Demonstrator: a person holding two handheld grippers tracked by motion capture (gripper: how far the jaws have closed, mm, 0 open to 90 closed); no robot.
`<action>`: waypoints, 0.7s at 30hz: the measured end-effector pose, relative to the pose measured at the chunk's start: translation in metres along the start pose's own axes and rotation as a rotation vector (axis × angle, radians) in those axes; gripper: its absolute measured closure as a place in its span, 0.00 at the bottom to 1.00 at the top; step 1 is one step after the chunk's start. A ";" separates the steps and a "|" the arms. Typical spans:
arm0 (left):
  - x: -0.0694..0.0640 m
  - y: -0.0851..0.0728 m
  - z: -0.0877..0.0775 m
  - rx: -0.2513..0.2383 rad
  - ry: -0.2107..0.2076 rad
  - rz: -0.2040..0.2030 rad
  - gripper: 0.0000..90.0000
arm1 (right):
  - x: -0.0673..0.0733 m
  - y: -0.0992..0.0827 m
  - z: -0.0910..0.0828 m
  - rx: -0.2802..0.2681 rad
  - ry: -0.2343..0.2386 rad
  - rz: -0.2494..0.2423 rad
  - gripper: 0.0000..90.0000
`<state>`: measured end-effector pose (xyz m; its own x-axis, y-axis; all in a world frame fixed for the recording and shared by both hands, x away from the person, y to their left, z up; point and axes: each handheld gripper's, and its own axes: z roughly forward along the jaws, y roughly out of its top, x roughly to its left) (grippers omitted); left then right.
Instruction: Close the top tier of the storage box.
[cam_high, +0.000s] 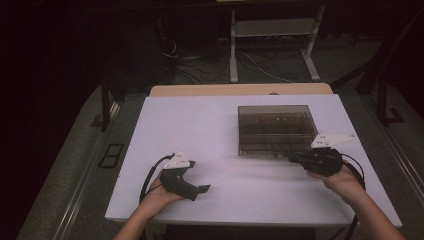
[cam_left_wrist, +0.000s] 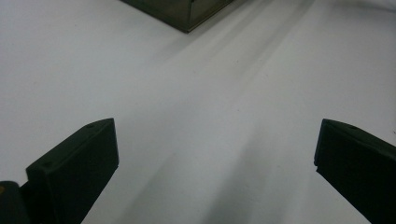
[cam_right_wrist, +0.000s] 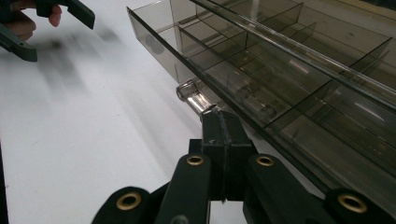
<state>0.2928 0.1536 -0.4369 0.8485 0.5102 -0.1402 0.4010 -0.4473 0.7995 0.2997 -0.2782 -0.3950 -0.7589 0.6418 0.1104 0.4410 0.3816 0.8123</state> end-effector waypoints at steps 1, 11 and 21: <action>0.000 0.000 0.000 0.000 0.000 -0.001 0.00 | -0.001 0.000 0.000 0.001 0.000 0.003 0.99; 0.000 0.000 0.000 0.003 0.001 -0.001 0.00 | -0.007 0.004 0.003 0.003 -0.001 0.008 0.99; 0.000 0.000 0.000 0.004 0.001 0.003 0.00 | -0.013 0.008 0.006 0.012 -0.011 0.006 0.99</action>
<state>0.2926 0.1536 -0.4368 0.8496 0.5093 -0.1370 0.3996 -0.4522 0.7973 0.3159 -0.2794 -0.3932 -0.7508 0.6515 0.1087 0.4513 0.3858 0.8047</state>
